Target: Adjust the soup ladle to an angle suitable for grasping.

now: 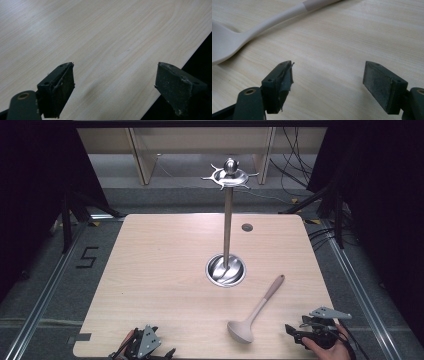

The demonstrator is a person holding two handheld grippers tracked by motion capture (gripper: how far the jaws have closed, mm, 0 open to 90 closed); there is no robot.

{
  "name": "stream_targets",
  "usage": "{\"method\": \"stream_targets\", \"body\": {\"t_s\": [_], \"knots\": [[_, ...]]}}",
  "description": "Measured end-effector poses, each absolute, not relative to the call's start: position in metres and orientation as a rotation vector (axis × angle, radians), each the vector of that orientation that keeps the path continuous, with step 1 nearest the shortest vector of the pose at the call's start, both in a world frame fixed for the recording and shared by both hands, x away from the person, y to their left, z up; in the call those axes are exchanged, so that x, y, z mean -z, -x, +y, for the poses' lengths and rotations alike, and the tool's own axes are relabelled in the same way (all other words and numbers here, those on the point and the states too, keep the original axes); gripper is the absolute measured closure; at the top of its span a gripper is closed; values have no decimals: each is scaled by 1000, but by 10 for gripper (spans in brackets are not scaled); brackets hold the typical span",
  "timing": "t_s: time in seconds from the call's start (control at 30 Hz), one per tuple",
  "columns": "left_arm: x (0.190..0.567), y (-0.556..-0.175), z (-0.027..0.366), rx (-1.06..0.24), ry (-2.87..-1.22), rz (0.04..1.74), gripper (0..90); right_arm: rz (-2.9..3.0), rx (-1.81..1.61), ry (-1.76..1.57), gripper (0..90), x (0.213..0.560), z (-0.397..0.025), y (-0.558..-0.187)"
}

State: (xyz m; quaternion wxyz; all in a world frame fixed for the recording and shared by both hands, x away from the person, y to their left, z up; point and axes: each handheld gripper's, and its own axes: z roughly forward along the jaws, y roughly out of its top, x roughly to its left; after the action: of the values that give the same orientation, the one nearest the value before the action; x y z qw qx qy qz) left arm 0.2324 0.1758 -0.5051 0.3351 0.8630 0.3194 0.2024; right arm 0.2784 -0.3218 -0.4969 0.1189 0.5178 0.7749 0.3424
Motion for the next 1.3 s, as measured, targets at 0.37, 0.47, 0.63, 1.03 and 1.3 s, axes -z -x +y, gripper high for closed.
{"method": "stream_targets", "body": {"t_s": [0.37, 0.47, 0.63, 1.03, 1.3], "knots": [[503, -234, 178, -533, -2272, 810, 149, 2259, -1029, -1519, 286, 490, -318, -283], [505, -233, 177, -528, -2251, 840, 149, 2268, -1027, -1481, 295, 489, -319, -287], [504, -234, 178, -539, -2264, 821, 149, 2276, -1077, -1562, 336, 481, -314, -289], [506, -234, 179, -535, -2224, 869, 149, 2417, -997, -1469, 368, 468, -302, -317], [505, -234, 179, -544, -2237, 866, 149, 2484, -991, -1456, 364, 461, -290, -333]]}}
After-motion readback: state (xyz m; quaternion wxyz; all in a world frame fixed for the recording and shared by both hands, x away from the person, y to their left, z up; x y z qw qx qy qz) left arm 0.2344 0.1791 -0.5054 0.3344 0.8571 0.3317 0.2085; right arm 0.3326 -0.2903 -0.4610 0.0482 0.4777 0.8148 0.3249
